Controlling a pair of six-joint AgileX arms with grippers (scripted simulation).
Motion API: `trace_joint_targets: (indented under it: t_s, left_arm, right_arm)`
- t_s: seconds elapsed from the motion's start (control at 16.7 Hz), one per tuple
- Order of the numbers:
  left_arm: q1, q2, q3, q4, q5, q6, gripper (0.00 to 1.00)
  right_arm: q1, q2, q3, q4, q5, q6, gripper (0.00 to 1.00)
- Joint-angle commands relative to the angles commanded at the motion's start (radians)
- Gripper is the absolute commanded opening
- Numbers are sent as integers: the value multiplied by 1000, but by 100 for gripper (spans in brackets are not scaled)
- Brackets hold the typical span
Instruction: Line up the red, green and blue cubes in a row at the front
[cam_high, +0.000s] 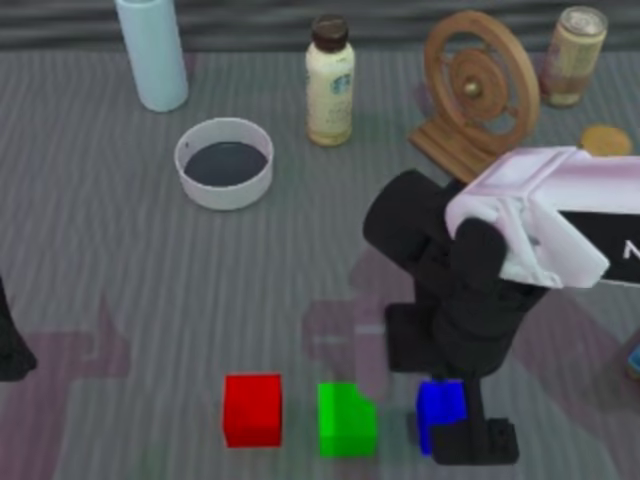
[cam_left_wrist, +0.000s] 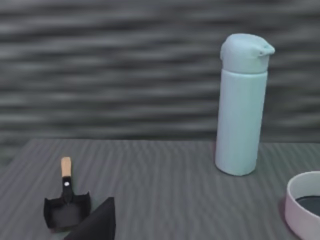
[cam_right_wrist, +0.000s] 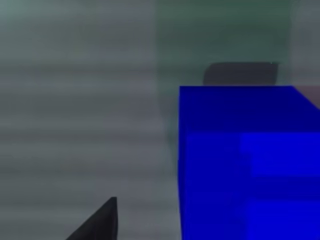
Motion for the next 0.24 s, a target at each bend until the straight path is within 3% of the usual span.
trace_joint_targets:
  t_s: [0.24]
  left_arm:
    - [0, 0, 0, 0, 0, 0, 100]
  right_arm:
    - [2, -46, 49, -91, 0, -2, 100]
